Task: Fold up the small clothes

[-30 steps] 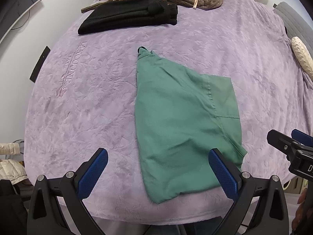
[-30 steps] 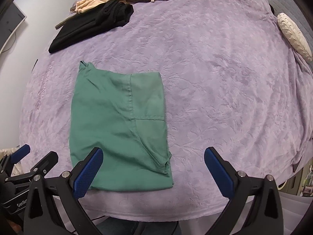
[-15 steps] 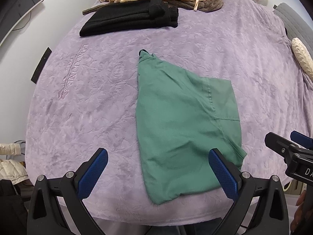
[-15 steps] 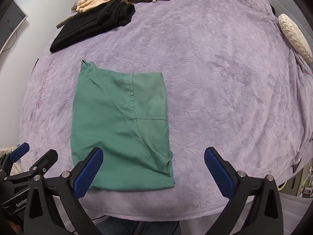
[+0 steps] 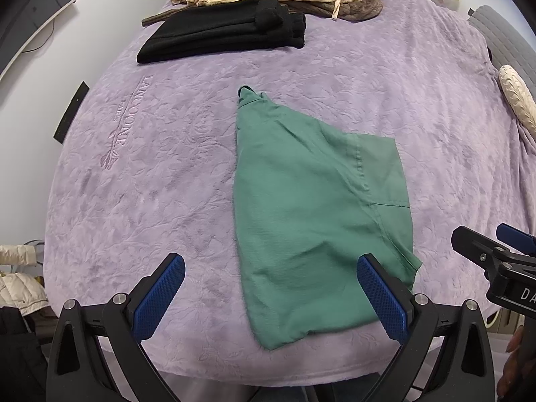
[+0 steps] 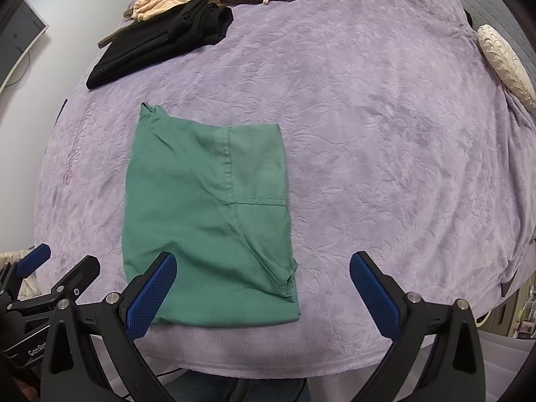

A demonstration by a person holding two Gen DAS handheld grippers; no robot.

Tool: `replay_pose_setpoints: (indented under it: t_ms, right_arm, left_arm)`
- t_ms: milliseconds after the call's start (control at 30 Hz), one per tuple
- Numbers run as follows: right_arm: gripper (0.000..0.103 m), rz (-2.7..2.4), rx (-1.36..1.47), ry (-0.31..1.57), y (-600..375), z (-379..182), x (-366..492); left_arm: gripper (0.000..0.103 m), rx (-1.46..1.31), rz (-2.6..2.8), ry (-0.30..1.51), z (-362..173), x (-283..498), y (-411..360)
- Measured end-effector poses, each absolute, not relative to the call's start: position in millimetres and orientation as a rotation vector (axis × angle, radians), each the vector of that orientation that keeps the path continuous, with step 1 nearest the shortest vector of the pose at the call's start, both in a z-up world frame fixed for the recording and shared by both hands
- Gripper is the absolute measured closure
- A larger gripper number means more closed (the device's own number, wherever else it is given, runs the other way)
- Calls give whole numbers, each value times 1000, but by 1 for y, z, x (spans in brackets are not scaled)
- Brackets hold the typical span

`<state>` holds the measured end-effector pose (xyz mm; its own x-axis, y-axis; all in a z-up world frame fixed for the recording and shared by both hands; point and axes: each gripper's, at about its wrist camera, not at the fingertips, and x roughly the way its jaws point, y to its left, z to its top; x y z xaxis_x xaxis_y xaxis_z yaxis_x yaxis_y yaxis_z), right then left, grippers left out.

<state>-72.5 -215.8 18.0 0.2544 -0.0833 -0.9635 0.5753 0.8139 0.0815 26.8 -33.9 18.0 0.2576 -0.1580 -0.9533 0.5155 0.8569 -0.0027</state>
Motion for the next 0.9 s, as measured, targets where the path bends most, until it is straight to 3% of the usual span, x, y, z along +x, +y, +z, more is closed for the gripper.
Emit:
replay_pose_setpoints:
  t_ms: [900]
  right_arm:
    - [0,-468,464,1246,-213,18,-70]
  left_arm:
    - [0,342,-469,1230,18,26,-35]
